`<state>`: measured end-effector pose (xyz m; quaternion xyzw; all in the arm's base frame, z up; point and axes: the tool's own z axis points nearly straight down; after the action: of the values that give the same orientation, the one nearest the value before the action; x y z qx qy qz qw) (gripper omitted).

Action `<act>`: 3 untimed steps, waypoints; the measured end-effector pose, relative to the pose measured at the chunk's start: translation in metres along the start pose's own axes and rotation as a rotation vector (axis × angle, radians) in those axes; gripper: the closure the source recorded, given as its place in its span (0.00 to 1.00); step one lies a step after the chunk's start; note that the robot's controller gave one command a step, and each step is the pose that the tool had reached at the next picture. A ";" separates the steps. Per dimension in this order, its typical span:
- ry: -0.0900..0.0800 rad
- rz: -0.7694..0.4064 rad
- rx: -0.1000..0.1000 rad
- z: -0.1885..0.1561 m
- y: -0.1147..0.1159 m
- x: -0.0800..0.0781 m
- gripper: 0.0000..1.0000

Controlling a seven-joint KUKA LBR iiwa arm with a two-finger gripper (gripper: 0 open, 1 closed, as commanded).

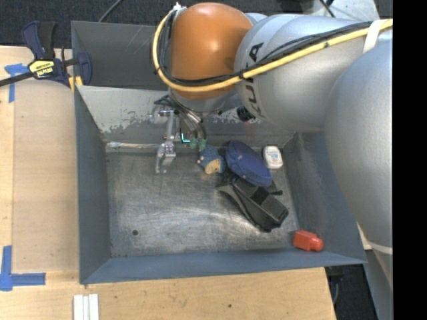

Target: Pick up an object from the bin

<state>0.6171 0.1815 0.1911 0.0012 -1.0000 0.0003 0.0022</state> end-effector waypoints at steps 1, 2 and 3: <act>-0.004 -0.460 0.003 0.045 -0.111 0.027 0.00; -0.013 -0.569 0.001 0.070 -0.173 -0.010 0.00; -0.036 -0.400 0.000 0.094 -0.190 -0.015 0.00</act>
Offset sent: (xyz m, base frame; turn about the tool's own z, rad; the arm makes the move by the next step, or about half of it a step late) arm -0.0275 -0.1082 -0.0442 -0.4655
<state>0.6323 -0.0085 0.0967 0.1998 -0.9797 -0.0001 -0.0157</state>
